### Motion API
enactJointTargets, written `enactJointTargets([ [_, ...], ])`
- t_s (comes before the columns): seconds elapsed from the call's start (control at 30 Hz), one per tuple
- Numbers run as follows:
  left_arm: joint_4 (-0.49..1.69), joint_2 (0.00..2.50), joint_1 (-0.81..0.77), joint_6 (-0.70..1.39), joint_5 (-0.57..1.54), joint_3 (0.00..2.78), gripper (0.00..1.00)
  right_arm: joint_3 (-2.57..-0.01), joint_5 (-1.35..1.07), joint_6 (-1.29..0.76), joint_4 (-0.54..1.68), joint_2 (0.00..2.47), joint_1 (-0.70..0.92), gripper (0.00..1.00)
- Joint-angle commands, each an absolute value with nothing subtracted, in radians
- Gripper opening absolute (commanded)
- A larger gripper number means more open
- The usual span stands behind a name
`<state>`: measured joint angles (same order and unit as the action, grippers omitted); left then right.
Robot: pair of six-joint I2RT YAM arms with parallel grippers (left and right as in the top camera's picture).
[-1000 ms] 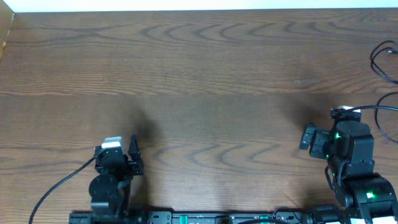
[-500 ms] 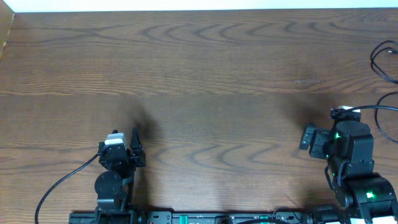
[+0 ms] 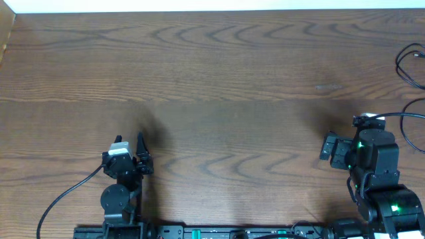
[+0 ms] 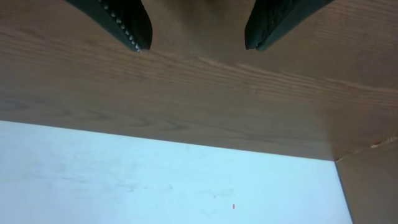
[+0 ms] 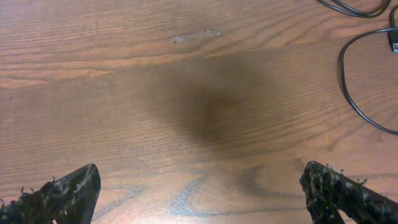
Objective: Untangle cables
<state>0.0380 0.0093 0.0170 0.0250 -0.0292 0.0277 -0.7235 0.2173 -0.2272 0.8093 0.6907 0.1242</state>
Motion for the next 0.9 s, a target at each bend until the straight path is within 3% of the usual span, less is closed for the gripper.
enactJointTargets([
  [0.0, 0.072, 0.001, 0.022, 0.012, -0.038, 0.004, 0.54, -0.719, 0.226, -0.238, 0.809, 0.686, 0.133, 0.99],
  [0.87, 0.072, 0.001, 0.02, 0.02, 0.019, 0.004, 0.54, -0.719, 0.226, -0.238, 0.809, 0.686, 0.133, 0.99],
])
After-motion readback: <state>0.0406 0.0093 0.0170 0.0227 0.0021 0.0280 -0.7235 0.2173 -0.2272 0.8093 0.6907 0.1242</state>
